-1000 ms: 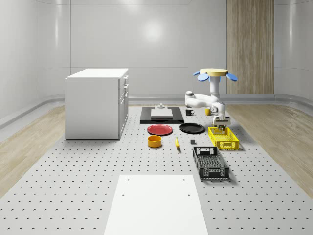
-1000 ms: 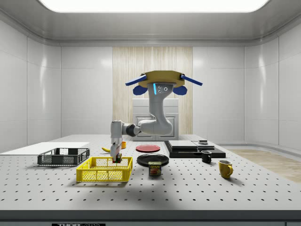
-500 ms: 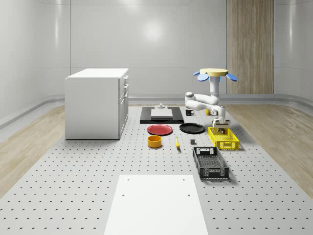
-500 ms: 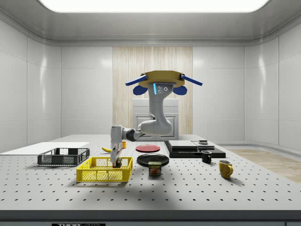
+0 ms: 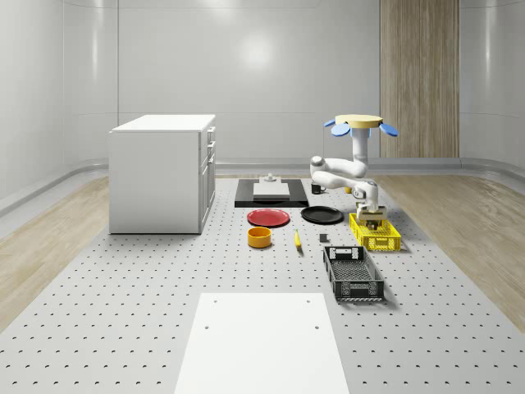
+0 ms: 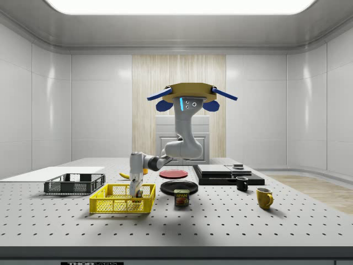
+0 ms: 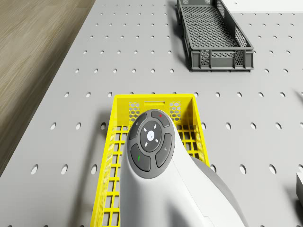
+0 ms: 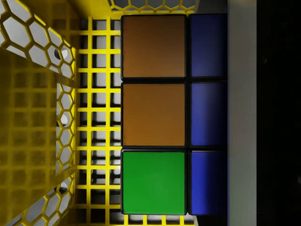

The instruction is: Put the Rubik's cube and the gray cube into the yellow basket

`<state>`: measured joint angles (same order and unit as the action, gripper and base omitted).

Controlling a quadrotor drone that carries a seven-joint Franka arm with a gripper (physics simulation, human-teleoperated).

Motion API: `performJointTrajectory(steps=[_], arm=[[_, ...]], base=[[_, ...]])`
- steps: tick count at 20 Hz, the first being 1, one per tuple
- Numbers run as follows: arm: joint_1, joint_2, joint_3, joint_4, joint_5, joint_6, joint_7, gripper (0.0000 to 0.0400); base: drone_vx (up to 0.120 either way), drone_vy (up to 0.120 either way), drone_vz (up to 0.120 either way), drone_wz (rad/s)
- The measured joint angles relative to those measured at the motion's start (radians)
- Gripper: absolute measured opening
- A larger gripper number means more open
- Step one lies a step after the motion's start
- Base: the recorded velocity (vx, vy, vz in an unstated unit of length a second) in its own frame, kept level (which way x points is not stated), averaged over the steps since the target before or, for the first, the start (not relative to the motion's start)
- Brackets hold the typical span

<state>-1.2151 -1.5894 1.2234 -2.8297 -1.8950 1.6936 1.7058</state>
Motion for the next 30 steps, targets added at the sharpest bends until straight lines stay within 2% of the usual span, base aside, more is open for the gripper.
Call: performJointTrajectory(steps=[6, 13, 17, 30], arm=[[0.010, 0.008, 0.029, -0.010, 0.024, -0.019, -0.003, 0.0388], [0.030, 0.014, 0.129, -0.034, 0.117, -0.058, -0.007, 0.0398], [0.034, 0.015, 0.164, -0.040, 0.151, -0.070, -0.007, 0.0399], [0.037, 0.013, 0.192, -0.044, 0.178, -0.076, -0.007, 0.0400]], base=[[0.000, 0.000, 0.000, 0.000], [0.000, -0.017, 0.114, 0.000], [0.120, -0.120, 0.110, 0.000], [0.120, -0.120, 0.000, 0.000]])
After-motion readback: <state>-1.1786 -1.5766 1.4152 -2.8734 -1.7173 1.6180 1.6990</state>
